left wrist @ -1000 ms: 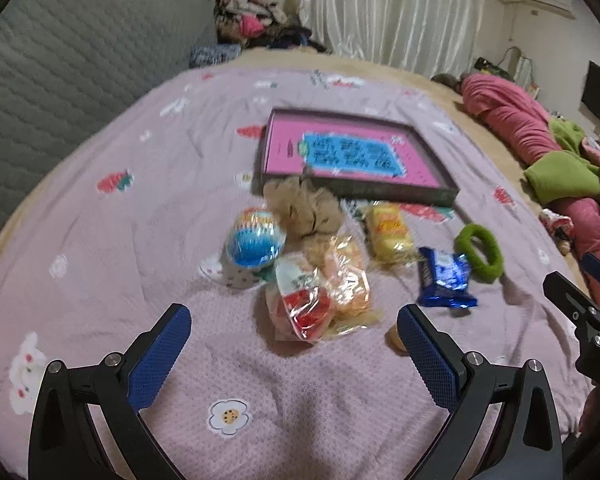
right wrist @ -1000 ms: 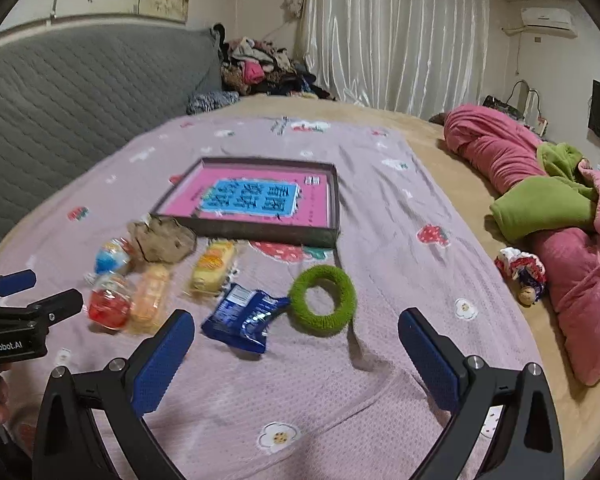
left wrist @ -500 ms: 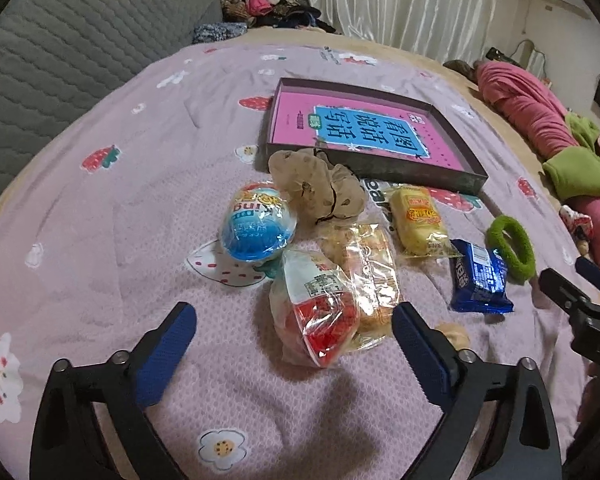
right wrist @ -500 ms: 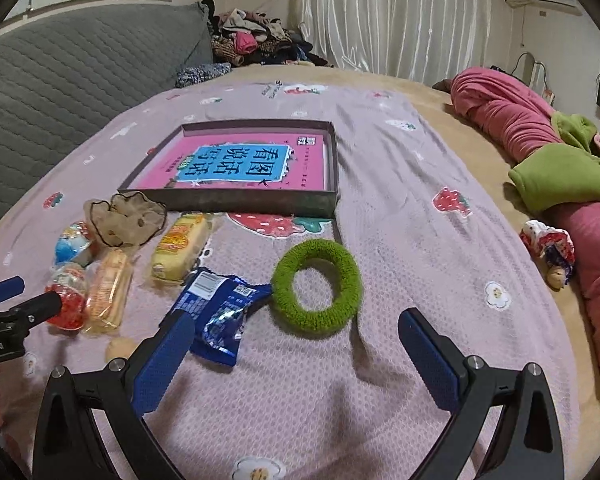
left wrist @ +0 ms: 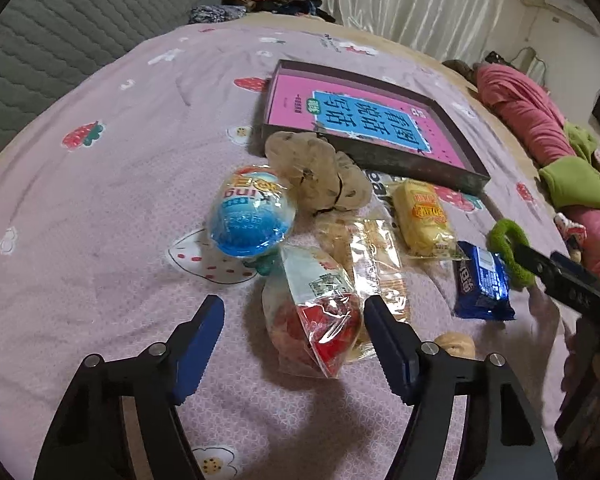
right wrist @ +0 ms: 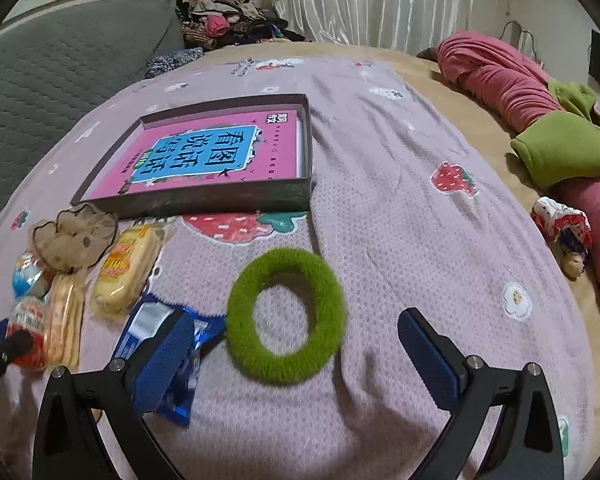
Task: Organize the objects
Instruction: 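Reach the right gripper to the green fuzzy ring and close on it, then lift the green ring with the right gripper while the left gripper grasps the red candy pack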
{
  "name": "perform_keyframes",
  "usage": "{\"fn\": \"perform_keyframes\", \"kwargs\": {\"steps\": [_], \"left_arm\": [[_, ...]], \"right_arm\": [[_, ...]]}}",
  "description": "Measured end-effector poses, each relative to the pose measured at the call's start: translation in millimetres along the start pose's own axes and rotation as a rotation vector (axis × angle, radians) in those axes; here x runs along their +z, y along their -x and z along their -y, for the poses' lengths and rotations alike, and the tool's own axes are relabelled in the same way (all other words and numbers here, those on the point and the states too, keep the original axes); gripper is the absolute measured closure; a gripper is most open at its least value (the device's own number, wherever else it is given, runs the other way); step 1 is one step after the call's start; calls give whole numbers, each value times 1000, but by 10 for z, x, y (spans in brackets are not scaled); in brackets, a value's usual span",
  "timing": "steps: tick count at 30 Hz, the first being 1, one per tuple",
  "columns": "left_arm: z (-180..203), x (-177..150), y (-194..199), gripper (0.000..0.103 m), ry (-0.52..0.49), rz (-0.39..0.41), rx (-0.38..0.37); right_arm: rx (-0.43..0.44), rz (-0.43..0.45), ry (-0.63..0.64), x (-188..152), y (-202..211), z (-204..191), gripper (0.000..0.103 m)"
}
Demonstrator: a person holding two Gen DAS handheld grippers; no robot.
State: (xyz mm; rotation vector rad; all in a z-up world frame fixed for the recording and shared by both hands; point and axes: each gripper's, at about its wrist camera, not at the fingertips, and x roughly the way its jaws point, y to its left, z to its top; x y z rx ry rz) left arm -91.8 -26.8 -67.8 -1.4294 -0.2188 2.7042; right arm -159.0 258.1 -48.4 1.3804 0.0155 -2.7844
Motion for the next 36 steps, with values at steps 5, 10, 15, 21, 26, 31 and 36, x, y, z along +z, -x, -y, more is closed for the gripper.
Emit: {"fn": "perform_keyframes", "kwargs": {"steps": [5, 10, 15, 21, 26, 31, 36], "left_arm": [[33, -20, -27, 46, -6, -17, -41], [39, -37, -48, 48, 0, -32, -47], [22, -19, -73, 49, 43, -56, -54], [-12, -10, -80, 50, 64, -63, -74], [-35, -7, -53, 51, 59, -57, -74], [-94, 1, -11, 52, 63, -37, -81], [-99, 17, 22, 52, 62, -32, -88]], "right_arm": [[-95, -66, 51, 98, -230, -88, 3], [-101, -138, 64, 81, -446, -123, 24], [-38, -117, 40, 50, -443, -89, 40], [19, -83, 2, 17, -334, 66, 63], [60, -51, -15, -31, -228, 156, 74], [99, -18, -29, -71, -132, 185, 75], [136, 3, -14, -86, -22, 125, 75]]}}
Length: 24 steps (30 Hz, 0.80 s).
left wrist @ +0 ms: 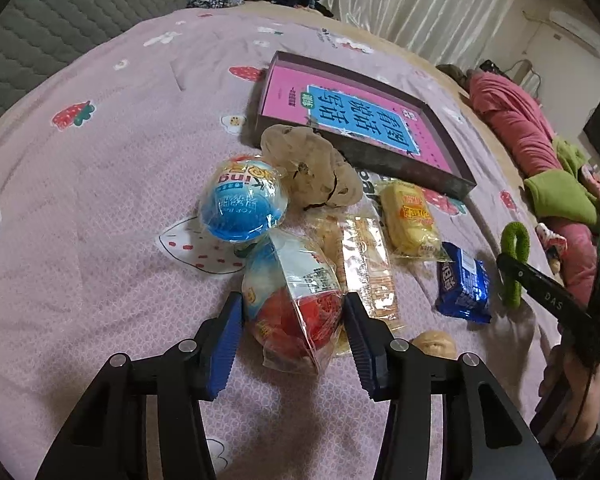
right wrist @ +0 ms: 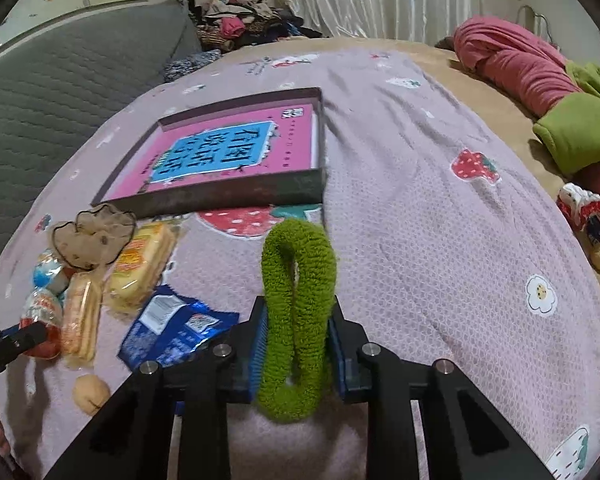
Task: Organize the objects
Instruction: 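Lift the green ring with the right gripper while the left gripper grasps the red candy pack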
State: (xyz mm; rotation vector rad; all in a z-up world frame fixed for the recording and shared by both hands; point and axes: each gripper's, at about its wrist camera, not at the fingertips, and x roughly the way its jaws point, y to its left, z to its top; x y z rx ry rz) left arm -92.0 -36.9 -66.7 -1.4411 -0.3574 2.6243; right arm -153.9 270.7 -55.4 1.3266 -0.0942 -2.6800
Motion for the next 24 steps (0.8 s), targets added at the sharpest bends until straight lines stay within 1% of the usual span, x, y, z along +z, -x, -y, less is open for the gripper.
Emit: {"fn": "perform_keyframes", "kwargs": {"steps": [6, 11, 16, 24], "left_arm": [[36, 3, 64, 52, -17, 12, -5], [57, 33, 171, 52, -27, 34, -10], [128, 93, 304, 51, -47, 62, -14], [269, 254, 509, 51, -89, 114, -14]], "right_arm": [[22, 8, 14, -21, 96, -98, 76], [58, 25, 16, 8, 222, -183, 76], [77, 53, 35, 87, 385, -299, 76], [79, 108, 69, 245, 655, -453, 76]]}}
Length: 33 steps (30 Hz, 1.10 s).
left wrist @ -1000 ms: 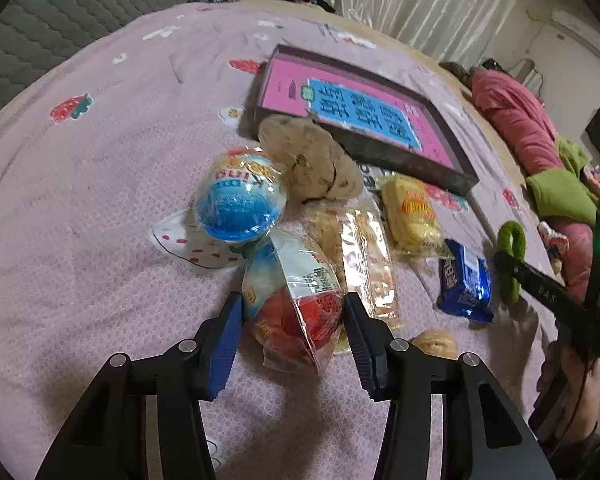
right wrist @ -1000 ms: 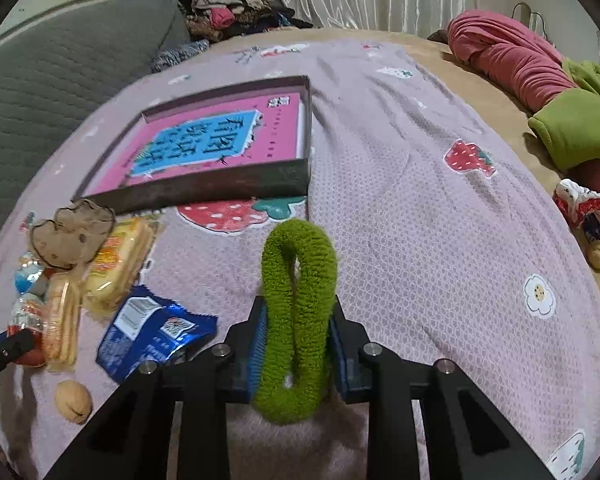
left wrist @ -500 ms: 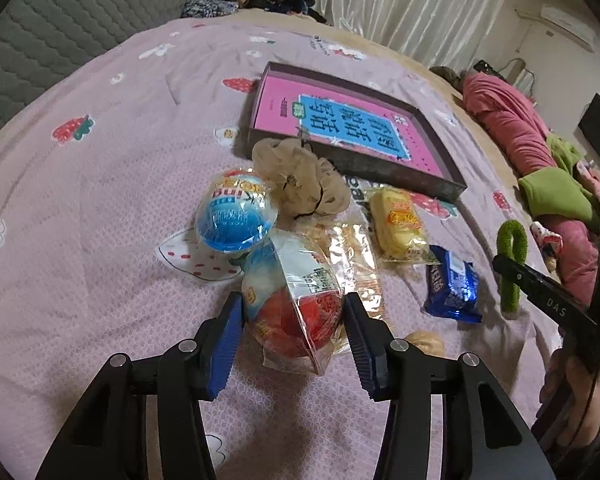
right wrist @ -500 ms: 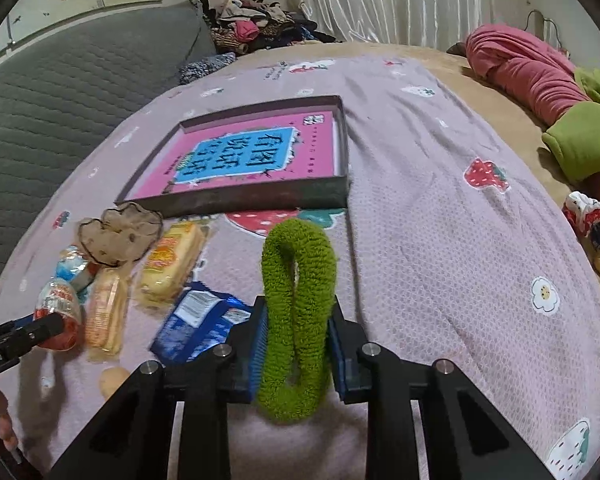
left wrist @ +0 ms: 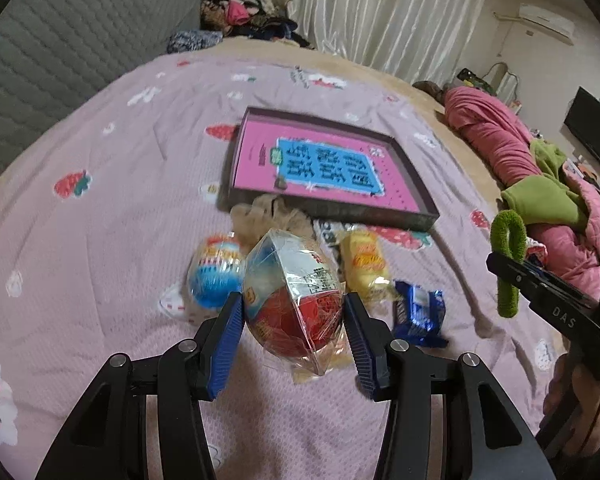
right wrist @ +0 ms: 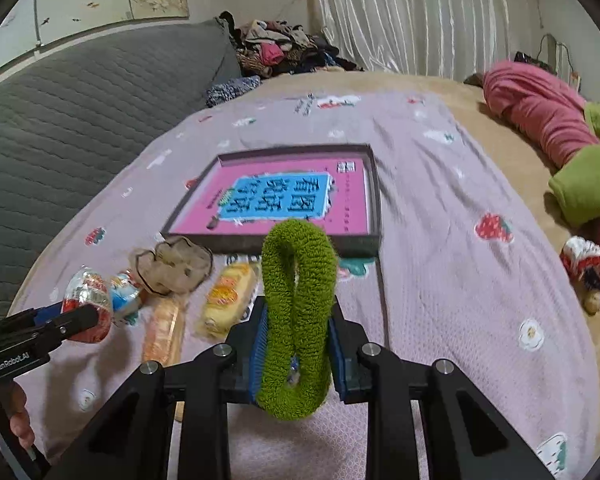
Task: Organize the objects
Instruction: 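Lift the green ring with the right gripper while the left gripper grasps the red candy pack, then carry the red candy pack and green ring over the tray with both grippers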
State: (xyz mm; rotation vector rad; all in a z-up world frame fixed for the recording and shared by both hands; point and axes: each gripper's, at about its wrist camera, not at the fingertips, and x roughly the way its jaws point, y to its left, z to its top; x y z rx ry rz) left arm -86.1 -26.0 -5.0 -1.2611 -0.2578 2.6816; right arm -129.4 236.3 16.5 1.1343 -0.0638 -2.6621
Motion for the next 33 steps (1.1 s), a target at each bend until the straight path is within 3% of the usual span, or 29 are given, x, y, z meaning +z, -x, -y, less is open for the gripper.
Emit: {"fn": "perform_keyframes", "kwargs": {"steps": [19, 33], "left_arm": [[376, 683, 340, 51, -92, 112, -18], [671, 1467, 417, 51, -149, 201, -1]], "right_arm": [[11, 99, 57, 462, 409, -219, 76], [22, 208, 110, 1198, 555, -365, 76]]}}
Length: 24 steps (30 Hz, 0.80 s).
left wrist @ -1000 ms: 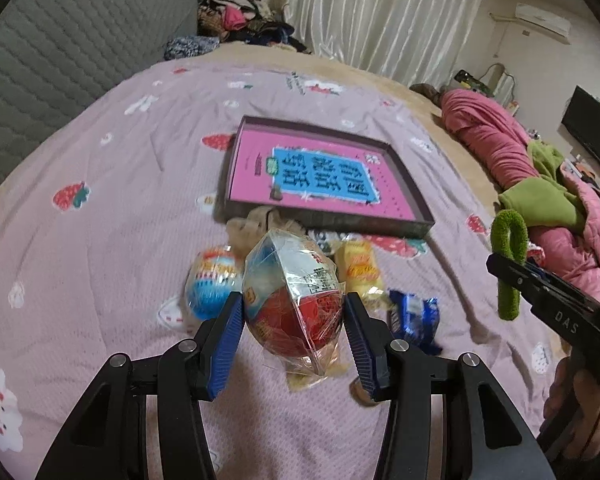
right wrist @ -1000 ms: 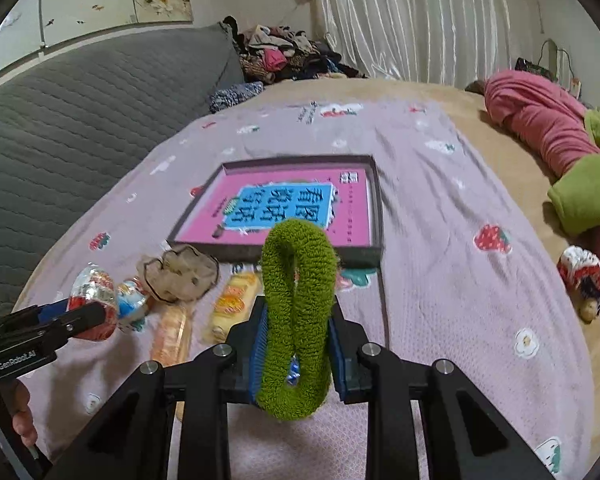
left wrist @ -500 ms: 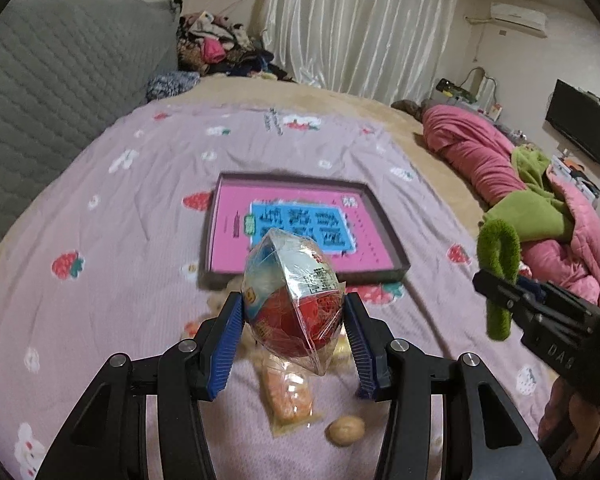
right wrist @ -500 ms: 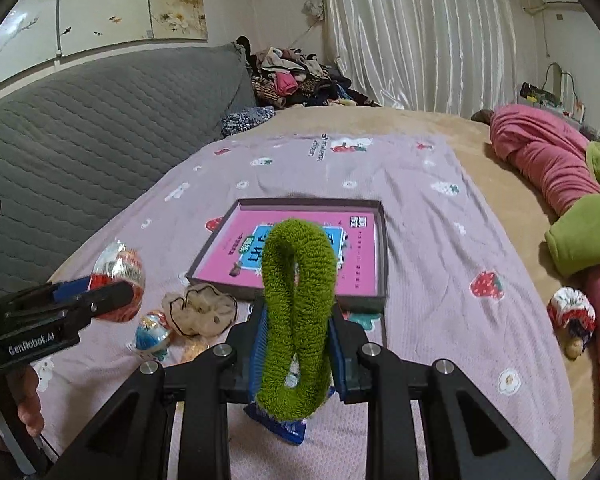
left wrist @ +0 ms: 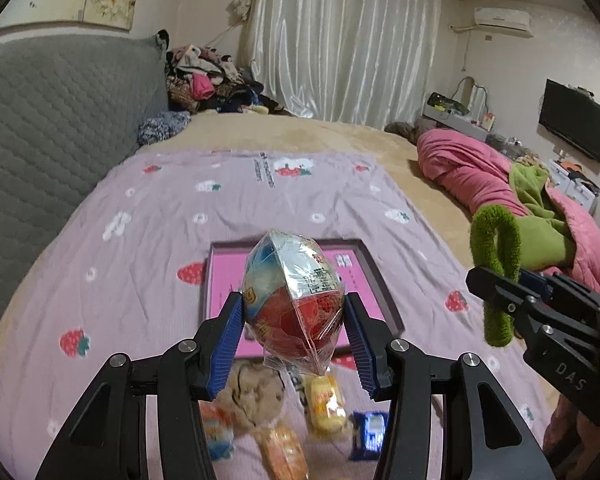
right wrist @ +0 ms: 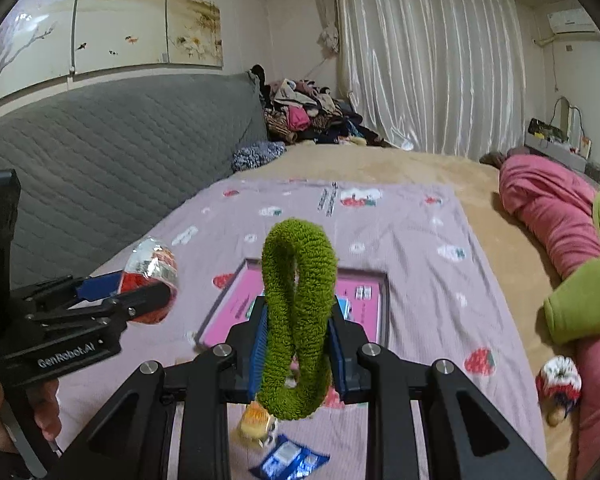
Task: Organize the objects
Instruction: 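Carry the red candy pack and green ring over the tray with both grippers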
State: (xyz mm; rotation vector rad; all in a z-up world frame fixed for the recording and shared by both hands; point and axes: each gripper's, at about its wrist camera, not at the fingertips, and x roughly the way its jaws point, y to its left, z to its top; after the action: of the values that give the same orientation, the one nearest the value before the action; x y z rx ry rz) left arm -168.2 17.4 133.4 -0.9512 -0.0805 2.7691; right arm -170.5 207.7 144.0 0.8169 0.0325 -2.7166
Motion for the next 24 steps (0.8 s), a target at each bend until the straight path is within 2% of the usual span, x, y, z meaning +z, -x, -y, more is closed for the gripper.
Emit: {"fn": "perform_keyframes", "kwargs": {"steps": [9, 17, 24], "left_arm": [[-3, 409, -290, 51, -30, 37, 26], [-93, 529, -951, 51, -12, 6, 29], [-164, 487, -1652, 51, -7, -56, 23]], "right_arm": [[4, 52, 3, 326, -270, 105, 76], [57, 56, -31, 416, -814, 353, 76], [69, 22, -38, 315, -1472, 463, 76]]}}
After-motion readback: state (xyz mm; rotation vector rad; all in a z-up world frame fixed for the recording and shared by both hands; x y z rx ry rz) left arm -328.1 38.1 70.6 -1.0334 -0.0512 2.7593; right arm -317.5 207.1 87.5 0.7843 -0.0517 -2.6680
